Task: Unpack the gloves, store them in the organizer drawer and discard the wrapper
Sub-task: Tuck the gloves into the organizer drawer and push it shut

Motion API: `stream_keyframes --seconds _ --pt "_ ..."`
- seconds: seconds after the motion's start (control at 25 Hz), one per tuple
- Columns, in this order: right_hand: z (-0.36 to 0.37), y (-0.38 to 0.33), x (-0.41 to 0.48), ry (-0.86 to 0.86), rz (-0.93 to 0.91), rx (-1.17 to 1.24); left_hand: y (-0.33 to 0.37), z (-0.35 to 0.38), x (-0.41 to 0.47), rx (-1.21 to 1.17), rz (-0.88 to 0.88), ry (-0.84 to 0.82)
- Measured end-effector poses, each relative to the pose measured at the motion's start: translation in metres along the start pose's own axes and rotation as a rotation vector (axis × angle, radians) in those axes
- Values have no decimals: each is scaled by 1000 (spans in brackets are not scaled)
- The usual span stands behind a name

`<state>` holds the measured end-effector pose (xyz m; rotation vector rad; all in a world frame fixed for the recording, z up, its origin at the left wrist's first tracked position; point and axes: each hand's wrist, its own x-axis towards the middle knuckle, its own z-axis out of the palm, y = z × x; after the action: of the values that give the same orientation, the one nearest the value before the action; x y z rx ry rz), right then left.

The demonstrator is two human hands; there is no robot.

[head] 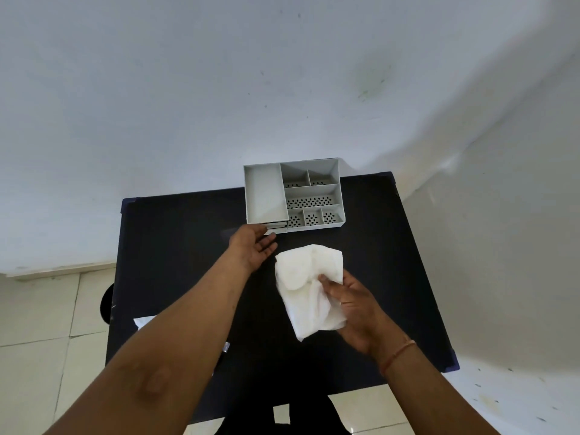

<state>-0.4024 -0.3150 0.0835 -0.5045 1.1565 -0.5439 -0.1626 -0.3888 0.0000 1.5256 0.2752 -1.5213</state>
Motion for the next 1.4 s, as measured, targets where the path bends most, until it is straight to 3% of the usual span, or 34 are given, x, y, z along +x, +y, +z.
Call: stream_keyframes --seconds 0.16,0.44,0.68,0.92,1.12,1.4 --pt "-7 -2 1 19 2 -32 0 4 2 -21 6 -9" --pt "-7 -2 5 7 1 -2 -36 -15 0 70 -55 114" --pt "-9 -3 9 22 6 -8 -6 7 15 -20 19 180" --pt "-7 0 9 -23 -7 6 -25 -6 5 115 1 245" --pt "-5 2 10 -71 -3 11 -72 -37 -22 177 -50 191" --pt "4 4 17 -54 24 15 -69 -45 -31 245 -6 126"
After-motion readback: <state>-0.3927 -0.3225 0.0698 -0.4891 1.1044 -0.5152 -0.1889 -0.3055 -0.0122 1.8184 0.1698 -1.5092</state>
